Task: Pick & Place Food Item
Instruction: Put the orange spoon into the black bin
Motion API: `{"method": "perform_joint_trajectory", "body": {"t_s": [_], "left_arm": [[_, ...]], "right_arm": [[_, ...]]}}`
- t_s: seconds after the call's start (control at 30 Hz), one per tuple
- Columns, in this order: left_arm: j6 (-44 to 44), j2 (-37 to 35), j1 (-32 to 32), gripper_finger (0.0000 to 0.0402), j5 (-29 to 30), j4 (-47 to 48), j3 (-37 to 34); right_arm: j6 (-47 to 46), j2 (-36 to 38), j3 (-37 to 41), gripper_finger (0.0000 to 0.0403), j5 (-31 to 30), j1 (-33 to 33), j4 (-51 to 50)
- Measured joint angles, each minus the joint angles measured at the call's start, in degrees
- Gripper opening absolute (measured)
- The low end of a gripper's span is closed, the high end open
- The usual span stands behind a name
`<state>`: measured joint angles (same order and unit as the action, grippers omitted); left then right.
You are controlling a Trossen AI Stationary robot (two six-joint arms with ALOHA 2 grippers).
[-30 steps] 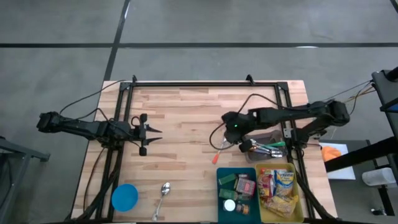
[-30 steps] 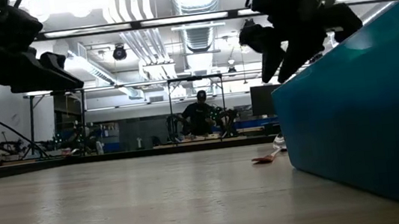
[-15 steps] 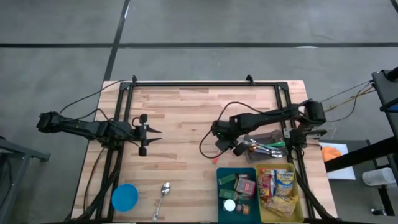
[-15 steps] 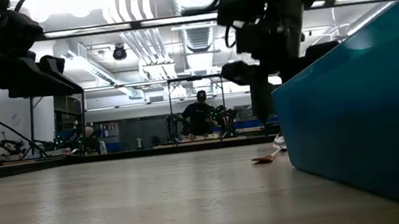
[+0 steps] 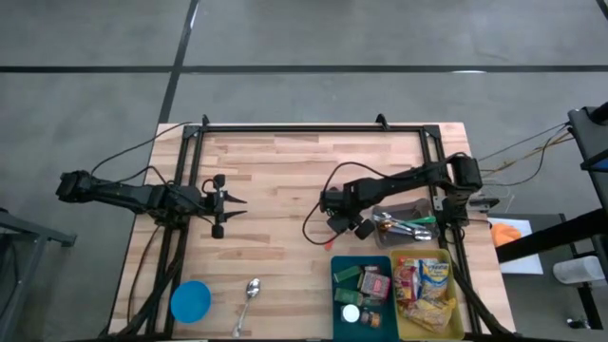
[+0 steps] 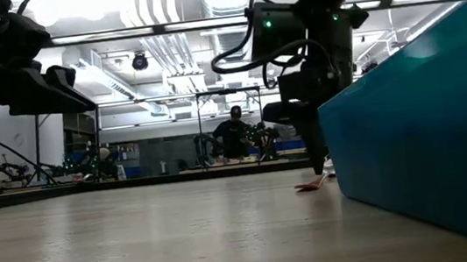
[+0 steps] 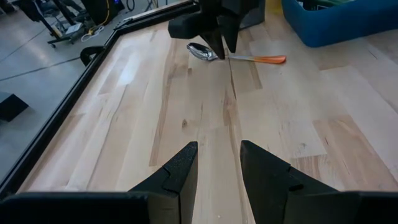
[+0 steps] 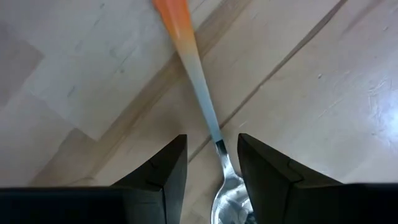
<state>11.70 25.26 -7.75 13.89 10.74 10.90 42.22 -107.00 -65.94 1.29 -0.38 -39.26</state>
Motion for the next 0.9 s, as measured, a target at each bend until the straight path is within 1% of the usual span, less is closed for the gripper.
{"method": "perform_joint_trajectory", "body": {"t_s": [0.27,0.47,0.53,0.63,0.8,0.83,0.9], "left_arm": [[0.00,0.00,-0.04,0.0122,-0.01,0.00,0.00],[0.00,0.00,-0.02,0.0122,0.00,0.00,0.00],[0.00,0.00,-0.02,0.0122,-0.01,0.00,0.00],[0.00,0.00,-0.02,0.0122,0.00,0.00,0.00],[0.00,0.00,-0.02,0.0122,-0.02,0.00,0.00],[0.00,0.00,-0.02,0.0122,0.00,-0.02,0.00],[0.00,0.00,-0.02,0.0122,-0.01,-0.02,0.00]], "right_arm": [[0.00,0.25,2.60,0.0139,-1.17,0.00,3.87],[-0.24,0.33,3.38,0.0138,-1.22,0.00,4.48],[-0.24,0.27,3.38,0.0132,-1.25,0.00,4.49],[-0.22,0.22,3.31,0.0102,-1.30,0.00,4.30],[-0.18,0.15,3.35,0.0025,-1.19,0.07,3.80],[-0.22,0.15,3.38,0.0018,-1.18,0.07,3.79],[-0.25,0.13,3.38,0.0018,-1.06,0.07,3.85]]}}
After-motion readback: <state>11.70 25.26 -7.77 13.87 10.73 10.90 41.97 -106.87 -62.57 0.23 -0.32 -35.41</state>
